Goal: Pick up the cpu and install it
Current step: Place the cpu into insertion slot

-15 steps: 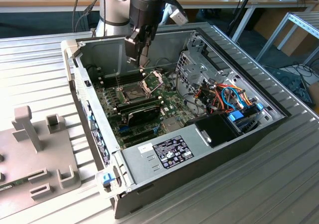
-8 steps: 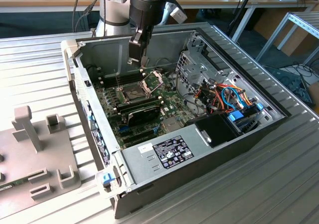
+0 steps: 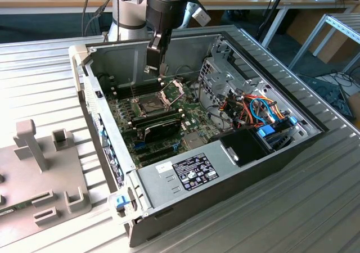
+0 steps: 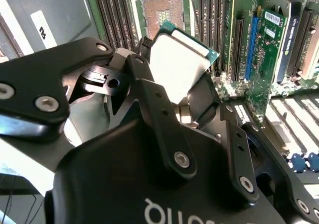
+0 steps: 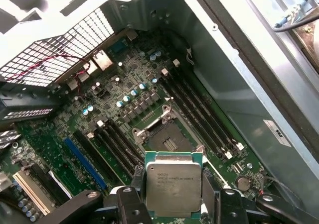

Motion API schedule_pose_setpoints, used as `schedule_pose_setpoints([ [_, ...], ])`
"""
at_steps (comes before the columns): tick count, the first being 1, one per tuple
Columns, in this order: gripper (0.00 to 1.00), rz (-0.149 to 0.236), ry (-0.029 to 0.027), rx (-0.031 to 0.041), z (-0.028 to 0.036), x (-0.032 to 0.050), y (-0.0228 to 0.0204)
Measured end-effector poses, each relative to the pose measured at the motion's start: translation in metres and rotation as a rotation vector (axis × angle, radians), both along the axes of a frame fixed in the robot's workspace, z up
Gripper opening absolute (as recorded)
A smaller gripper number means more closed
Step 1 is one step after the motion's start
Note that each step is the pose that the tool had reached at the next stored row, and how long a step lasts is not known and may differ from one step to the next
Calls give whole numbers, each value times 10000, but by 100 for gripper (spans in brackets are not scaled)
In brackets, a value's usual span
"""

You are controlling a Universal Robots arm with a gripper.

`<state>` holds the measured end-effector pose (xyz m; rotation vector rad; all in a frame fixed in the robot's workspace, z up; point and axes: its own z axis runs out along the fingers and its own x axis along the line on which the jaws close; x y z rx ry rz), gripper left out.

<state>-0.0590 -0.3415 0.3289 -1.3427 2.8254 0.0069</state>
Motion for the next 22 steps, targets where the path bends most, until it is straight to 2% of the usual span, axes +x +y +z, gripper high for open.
schedule_pose_setpoints([
  [3, 55, -502, 0, 1, -4, 0, 0],
  [5, 55, -1095, 0, 0, -9, 0, 0],
  [10, 55, -2067, 0, 0, -18, 0, 0],
  [12, 55, -2961, 0, -1, -25, 0, 0],
  [14, 55, -3615, 0, 0, -31, 0, 0],
  [22, 55, -5277, 0, -1, -45, 0, 0],
])
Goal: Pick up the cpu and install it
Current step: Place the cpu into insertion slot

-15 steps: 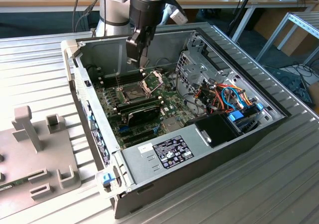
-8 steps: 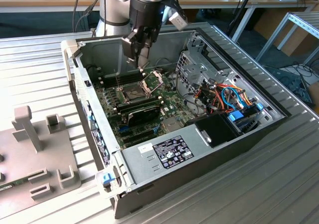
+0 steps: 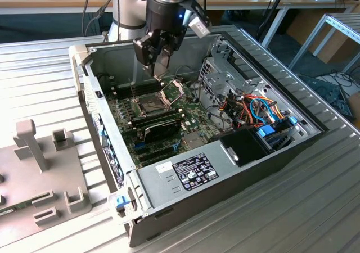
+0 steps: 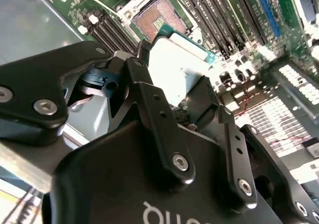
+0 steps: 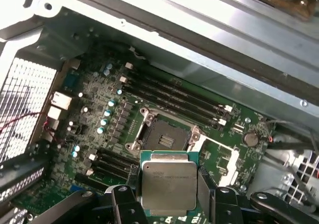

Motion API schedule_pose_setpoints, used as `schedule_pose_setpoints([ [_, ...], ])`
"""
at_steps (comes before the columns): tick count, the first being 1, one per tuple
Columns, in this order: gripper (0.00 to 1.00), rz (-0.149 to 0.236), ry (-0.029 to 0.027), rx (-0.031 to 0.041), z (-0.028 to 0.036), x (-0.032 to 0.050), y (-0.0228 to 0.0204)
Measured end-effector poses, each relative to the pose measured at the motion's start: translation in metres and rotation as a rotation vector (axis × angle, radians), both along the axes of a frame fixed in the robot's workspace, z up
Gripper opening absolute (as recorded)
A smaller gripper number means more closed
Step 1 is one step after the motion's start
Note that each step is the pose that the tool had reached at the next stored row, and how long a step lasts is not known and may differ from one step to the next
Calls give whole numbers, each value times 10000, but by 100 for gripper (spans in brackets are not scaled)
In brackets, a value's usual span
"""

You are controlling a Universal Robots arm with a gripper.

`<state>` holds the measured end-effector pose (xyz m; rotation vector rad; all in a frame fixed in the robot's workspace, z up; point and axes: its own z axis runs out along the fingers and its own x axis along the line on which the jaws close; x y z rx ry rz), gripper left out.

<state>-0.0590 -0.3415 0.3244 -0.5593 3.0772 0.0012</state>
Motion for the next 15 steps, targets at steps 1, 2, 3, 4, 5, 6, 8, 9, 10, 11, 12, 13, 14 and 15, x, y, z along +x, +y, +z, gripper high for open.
schedule_pose_setpoints([
  [1, 55, -252, 0, 1, -2, 0, 0],
  [2, 55, -460, 0, 0, -4, 0, 0],
  [3, 55, -678, -1, 0, -6, 0, 0],
  [4, 55, -856, 0, 0, -7, 0, 0],
  [5, 55, -1029, 0, 0, -9, 0, 0],
  [6, 55, -1205, 0, 0, -10, 0, 0],
  [8, 55, -1642, 0, 0, -14, 0, 0],
  [9, 55, -1880, 0, 1, -16, 0, 0],
  [10, 55, -1998, 0, 0, -17, 0, 0],
  [11, 55, -2181, 0, 0, -18, 0, 0],
  [12, 55, -2350, 0, 0, -20, 0, 0],
  [13, 55, -2523, 0, 0, -22, 0, 0],
  [14, 55, -2702, 0, 1, -23, 0, 0],
  [15, 55, -2926, 0, 0, -25, 0, 0],
])
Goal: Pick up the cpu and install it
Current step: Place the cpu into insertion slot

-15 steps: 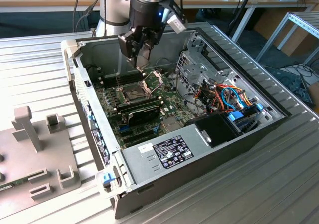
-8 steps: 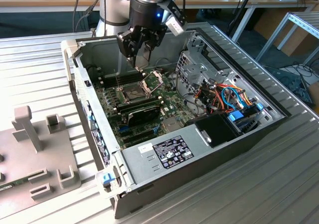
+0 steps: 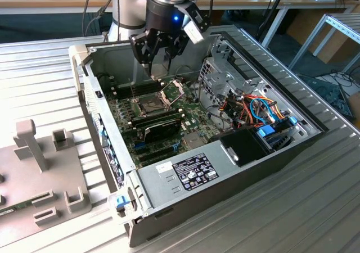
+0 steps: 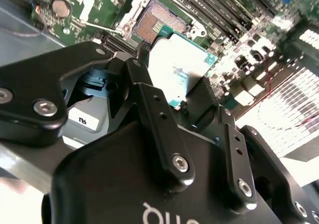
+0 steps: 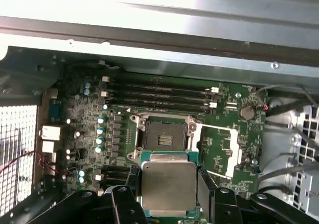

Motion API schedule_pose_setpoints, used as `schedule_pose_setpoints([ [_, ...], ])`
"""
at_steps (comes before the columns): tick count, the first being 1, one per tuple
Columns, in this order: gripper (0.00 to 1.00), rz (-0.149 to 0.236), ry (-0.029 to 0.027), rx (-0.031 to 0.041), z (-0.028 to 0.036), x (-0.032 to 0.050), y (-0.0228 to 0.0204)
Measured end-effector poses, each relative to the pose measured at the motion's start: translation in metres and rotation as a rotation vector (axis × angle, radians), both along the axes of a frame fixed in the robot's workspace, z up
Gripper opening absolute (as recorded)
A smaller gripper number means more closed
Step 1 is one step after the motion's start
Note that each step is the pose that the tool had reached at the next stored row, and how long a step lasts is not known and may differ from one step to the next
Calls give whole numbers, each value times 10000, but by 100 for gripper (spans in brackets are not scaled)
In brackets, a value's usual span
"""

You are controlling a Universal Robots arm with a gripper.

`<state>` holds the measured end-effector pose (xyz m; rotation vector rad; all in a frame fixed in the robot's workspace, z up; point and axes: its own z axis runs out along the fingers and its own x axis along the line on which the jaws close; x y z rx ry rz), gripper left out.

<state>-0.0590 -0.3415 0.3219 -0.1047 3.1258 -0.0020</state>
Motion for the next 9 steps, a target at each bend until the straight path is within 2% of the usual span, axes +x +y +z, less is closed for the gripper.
schedule_pose_setpoints([
  [9, 55, -1606, 0, 0, -13, 0, 0],
])
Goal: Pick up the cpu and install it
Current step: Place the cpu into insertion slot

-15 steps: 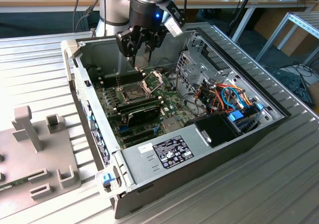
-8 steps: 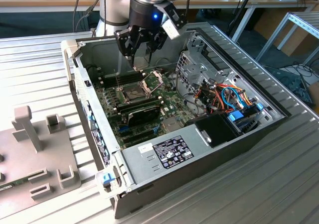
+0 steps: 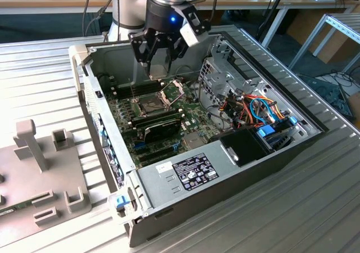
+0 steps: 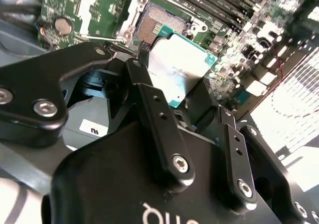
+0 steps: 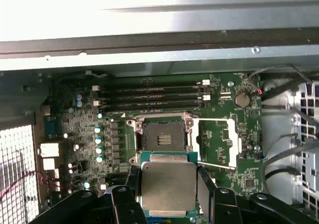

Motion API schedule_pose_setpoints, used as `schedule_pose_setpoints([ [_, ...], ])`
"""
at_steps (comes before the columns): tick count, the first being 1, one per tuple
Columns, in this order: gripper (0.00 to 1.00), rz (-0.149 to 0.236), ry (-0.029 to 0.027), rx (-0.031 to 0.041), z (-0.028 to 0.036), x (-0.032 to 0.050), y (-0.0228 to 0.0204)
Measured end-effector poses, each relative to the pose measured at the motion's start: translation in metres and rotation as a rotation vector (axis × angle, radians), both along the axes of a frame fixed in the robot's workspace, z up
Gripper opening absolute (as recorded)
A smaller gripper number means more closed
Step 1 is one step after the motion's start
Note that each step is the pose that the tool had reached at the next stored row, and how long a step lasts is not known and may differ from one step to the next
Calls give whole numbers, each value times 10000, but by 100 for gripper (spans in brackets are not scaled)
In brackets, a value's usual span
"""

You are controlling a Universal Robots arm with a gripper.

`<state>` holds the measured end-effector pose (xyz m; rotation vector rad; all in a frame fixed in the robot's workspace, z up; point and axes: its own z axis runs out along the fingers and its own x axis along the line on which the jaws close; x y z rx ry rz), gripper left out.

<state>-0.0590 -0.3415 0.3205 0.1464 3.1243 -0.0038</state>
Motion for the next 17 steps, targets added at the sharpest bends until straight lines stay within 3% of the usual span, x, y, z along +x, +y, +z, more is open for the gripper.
schedule_pose_setpoints([
  [8, 55, -146, 0, 0, -1, 0, 0],
  [14, 55, -1188, 0, 0, -2, 0, 0],
  [17, 55, -2096, 0, 0, -4, 0, 0],
])
